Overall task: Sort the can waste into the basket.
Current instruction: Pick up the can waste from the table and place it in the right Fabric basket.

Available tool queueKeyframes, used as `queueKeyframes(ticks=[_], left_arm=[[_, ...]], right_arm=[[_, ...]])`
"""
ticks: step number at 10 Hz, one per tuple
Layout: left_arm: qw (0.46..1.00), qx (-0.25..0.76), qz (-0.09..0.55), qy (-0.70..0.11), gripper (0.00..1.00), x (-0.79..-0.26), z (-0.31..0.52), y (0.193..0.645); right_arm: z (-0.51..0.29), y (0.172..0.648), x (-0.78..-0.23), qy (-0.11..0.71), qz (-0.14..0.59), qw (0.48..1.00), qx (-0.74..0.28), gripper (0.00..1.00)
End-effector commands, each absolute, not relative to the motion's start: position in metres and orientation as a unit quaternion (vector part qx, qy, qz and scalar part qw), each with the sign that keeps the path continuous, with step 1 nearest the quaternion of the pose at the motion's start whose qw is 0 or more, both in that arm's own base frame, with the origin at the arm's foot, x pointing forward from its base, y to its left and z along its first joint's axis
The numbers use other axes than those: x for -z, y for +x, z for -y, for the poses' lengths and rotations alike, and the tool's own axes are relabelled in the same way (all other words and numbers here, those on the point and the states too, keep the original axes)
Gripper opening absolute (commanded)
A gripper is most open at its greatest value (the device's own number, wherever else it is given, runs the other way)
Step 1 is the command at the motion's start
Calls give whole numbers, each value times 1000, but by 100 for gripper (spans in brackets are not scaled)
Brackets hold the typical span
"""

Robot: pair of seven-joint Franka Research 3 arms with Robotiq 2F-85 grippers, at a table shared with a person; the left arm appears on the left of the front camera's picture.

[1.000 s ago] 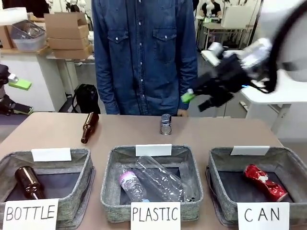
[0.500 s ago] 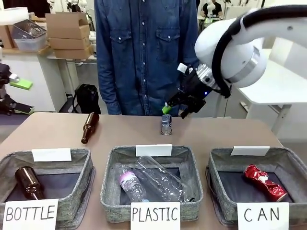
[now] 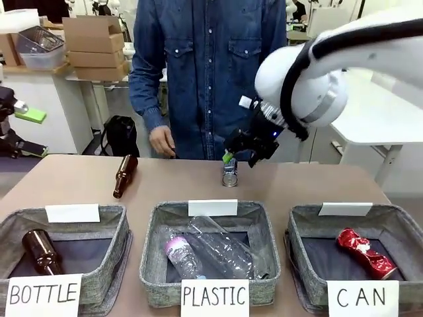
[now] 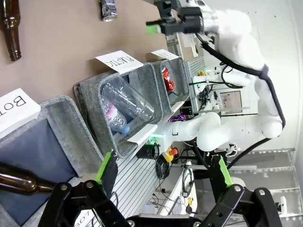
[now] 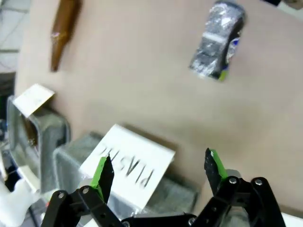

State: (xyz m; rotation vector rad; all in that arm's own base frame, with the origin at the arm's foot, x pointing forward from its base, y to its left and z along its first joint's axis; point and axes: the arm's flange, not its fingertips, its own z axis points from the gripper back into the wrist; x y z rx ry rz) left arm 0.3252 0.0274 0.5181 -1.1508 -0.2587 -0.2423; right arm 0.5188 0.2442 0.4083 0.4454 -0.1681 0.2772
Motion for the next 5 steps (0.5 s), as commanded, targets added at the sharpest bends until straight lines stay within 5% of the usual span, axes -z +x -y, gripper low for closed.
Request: queueKeyframes(ticks=[1, 5], left_arm=[[822, 124, 125, -542, 100, -517, -29, 323], [822, 124, 125, -542, 100, -517, -29, 323]], right_arm=[[-275, 568, -395, 177, 74, 974, -119, 100], [-299, 605, -338, 98, 45, 989, -96, 100]])
